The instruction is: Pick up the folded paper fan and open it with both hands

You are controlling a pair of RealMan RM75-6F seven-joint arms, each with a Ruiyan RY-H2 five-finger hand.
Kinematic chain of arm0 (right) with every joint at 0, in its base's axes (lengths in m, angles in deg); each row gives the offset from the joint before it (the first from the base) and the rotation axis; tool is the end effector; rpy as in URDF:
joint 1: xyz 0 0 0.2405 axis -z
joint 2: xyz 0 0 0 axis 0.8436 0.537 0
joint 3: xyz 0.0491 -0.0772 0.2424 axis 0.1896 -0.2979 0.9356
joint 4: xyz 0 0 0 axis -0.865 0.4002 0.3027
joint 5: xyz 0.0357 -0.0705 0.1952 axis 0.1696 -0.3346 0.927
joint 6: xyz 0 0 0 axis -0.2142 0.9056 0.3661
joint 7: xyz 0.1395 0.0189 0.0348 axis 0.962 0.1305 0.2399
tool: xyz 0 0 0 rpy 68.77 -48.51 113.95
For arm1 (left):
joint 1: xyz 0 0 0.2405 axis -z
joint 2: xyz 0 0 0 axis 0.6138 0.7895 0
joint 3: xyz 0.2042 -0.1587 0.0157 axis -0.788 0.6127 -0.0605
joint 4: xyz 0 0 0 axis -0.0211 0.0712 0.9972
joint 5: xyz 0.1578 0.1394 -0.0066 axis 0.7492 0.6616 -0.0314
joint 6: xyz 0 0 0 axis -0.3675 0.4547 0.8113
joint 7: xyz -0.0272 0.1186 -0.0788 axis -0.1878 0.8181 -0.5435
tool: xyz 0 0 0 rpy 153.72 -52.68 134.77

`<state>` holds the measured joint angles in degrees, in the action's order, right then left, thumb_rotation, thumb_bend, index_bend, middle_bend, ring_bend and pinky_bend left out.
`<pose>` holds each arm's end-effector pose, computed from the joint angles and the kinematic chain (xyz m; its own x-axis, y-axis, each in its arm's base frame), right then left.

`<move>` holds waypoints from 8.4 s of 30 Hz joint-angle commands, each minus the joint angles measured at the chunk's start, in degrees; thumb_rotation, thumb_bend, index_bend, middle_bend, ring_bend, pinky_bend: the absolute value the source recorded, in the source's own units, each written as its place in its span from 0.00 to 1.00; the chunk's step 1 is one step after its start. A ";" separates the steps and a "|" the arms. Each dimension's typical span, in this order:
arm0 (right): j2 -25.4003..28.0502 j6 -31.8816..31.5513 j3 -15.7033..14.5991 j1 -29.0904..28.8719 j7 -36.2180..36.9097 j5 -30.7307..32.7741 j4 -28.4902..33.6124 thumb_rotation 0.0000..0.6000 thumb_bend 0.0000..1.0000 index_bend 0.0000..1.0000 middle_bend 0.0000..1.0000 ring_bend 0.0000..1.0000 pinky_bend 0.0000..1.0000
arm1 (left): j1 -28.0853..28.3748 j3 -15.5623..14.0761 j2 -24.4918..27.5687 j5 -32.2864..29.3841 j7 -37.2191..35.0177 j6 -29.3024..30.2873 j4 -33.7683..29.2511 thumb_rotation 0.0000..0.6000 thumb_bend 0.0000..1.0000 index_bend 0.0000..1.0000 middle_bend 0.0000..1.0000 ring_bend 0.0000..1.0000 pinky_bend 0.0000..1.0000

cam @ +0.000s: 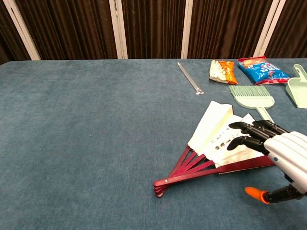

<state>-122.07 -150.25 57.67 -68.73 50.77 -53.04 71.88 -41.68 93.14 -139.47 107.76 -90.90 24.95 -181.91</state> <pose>-0.2308 -0.1828 -0.0506 0.3920 -0.0687 0.9174 -0.8465 -0.4175 0.3305 -0.3275 0.1393 0.2322 0.3466 -0.0950 0.9332 0.9102 0.2746 -0.3101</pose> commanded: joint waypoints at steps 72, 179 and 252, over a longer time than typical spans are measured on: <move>-8.07 -6.03 1.05 -5.14 5.74 4.54 -20.24 1.00 0.30 0.41 0.13 0.19 0.10 | 0.66 0.36 -1.38 -1.79 4.92 -0.55 -1.33 1.00 0.38 0.06 0.00 0.00 0.00; 35.09 13.11 15.63 -24.20 2.90 10.71 30.46 1.00 0.43 0.90 0.22 0.26 0.14 | 1.63 -1.06 -1.24 2.07 3.40 -2.08 -0.92 1.00 0.38 0.06 0.00 0.00 0.00; 26.78 -2.18 31.64 -67.98 -36.77 65.31 65.56 1.00 0.43 0.92 0.22 0.26 0.14 | 17.83 -3.72 -23.45 13.51 -32.62 -15.32 -0.47 1.00 0.32 0.26 0.09 0.00 0.00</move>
<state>-95.17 -152.23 89.17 -136.53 14.14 12.21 137.43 -24.03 89.73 -162.67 121.05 -123.78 9.90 -182.39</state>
